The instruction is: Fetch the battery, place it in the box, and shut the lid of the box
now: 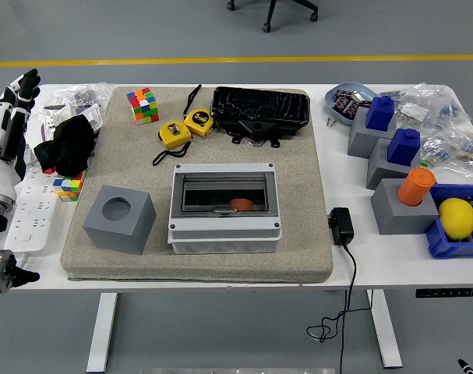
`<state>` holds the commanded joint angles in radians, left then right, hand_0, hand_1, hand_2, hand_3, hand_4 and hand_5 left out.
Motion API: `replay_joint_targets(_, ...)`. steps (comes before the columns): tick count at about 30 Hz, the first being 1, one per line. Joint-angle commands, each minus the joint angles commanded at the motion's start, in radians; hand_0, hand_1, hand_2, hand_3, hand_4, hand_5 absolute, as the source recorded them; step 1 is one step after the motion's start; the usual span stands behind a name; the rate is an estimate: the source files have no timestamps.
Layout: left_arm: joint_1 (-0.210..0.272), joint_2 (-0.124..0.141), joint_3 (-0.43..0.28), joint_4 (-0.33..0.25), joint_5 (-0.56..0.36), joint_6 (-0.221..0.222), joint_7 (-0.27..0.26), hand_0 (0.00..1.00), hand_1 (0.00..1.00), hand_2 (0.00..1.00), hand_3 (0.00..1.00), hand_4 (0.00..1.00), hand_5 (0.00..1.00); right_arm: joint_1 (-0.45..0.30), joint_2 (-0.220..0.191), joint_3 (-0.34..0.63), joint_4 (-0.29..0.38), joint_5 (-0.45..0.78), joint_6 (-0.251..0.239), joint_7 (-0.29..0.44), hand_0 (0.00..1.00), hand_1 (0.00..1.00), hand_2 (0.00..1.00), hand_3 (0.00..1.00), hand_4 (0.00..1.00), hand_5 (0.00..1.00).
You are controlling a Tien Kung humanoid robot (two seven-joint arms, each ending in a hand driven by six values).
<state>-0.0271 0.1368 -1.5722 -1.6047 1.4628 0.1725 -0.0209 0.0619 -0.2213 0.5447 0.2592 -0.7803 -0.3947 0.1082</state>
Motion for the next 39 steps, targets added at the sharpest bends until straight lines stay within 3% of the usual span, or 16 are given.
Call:
replay_joint_targets(2, 0.011, -0.007, 0.004, 0.001, 0.085, 0.015, -0.002, 0.980, 0.990, 0.954, 0.909, 0.998, 0.984, -0.009, 0.012, -0.026, -0.009, -0.003, -0.028, 0.008, 0.907, 0.897, 0.899, 0.918, 0.998, 0.998)
replay_joint_targets(3, 0.017, -0.011, 0.010, 0.002, 0.123, 0.028, -0.007, 0.882, 0.915, 0.875, 0.841, 0.998, 0.990, -0.014, 0.020, -0.049, -0.016, -0.002, -0.038, 0.014, 0.918, 0.912, 0.919, 0.933, 0.998, 0.998)
replay_joint_targets(6, 0.029, -0.020, 0.024, 0.006, 0.245, 0.062, -0.032, 0.882, 0.915, 0.875, 0.841, 0.998, 0.990, -0.023, 0.026, -0.116, -0.015, 0.000, -0.066, 0.037, 0.918, 0.912, 0.919, 0.933, 0.998, 0.998)
replay_joint_targets(8, 0.039, -0.027, 0.034, 0.010, 0.272, 0.080, -0.044, 0.882, 0.915, 0.875, 0.841, 0.998, 0.990, -0.030, 0.024, -0.178, -0.011, 0.014, -0.080, 0.051, 0.918, 0.912, 0.919, 0.933, 0.998, 0.998)
replay_joint_targets(9, 0.044, -0.030, 0.038, 0.011, 0.270, 0.081, -0.045, 0.831, 0.867, 0.831, 0.799, 0.998, 0.998, -0.033, 0.024, -0.198, -0.010, 0.022, -0.079, 0.052, 0.901, 0.895, 0.898, 0.918, 0.998, 0.998)
replay_joint_targets(14, 0.062, -0.044, 0.050, 0.014, 0.254, 0.070, -0.038, 0.831, 0.867, 0.831, 0.799, 0.998, 0.998, -0.043, 0.020, -0.262, 0.001, 0.021, -0.040, 0.011, 0.901, 0.895, 0.898, 0.918, 0.998, 0.998)
replay_joint_targets(15, 0.064, -0.046, 0.053, 0.014, 0.253, 0.068, -0.037, 0.803, 0.809, 0.765, 0.752, 0.998, 0.968, -0.046, 0.019, -0.260, 0.003, 0.026, -0.029, 0.002, 0.869, 0.852, 0.849, 0.882, 0.998, 0.998)
replay_joint_targets(20, 0.066, -0.048, 0.069, 0.014, 0.228, 0.046, -0.028, 0.803, 0.809, 0.765, 0.752, 0.998, 0.968, -0.052, 0.005, -0.259, 0.031, 0.030, -0.023, -0.008, 0.869, 0.852, 0.849, 0.882, 0.998, 0.998)
replay_joint_targets(21, 0.066, -0.048, 0.069, 0.015, 0.226, 0.044, -0.027, 0.765, 0.768, 0.717, 0.704, 0.998, 0.926, -0.052, 0.003, -0.255, 0.036, 0.029, -0.020, -0.009, 0.835, 0.813, 0.781, 0.808, 0.998, 0.998)
replay_joint_targets(28, 0.071, -0.049, 0.050, 0.015, 0.192, 0.039, -0.025, 0.743, 0.740, 0.697, 0.689, 0.998, 0.905, -0.049, -0.008, -0.218, 0.067, 0.029, 0.000, -0.017, 0.821, 0.791, 0.766, 0.779, 0.998, 0.998)
replay_joint_targets(36, 0.066, -0.050, 0.049, 0.016, 0.188, 0.021, -0.009, 0.737, 0.729, 0.682, 0.678, 0.998, 0.889, -0.039, -0.015, -0.208, 0.064, 0.026, 0.091, -0.095, 0.824, 0.791, 0.762, 0.778, 0.998, 0.998)
replay_joint_targets(39, 0.065, -0.048, 0.049, 0.015, 0.189, 0.013, -0.003, 0.737, 0.728, 0.682, 0.677, 0.998, 0.893, -0.038, -0.017, -0.206, 0.061, 0.034, 0.095, -0.096, 0.822, 0.788, 0.760, 0.777, 0.998, 0.998)
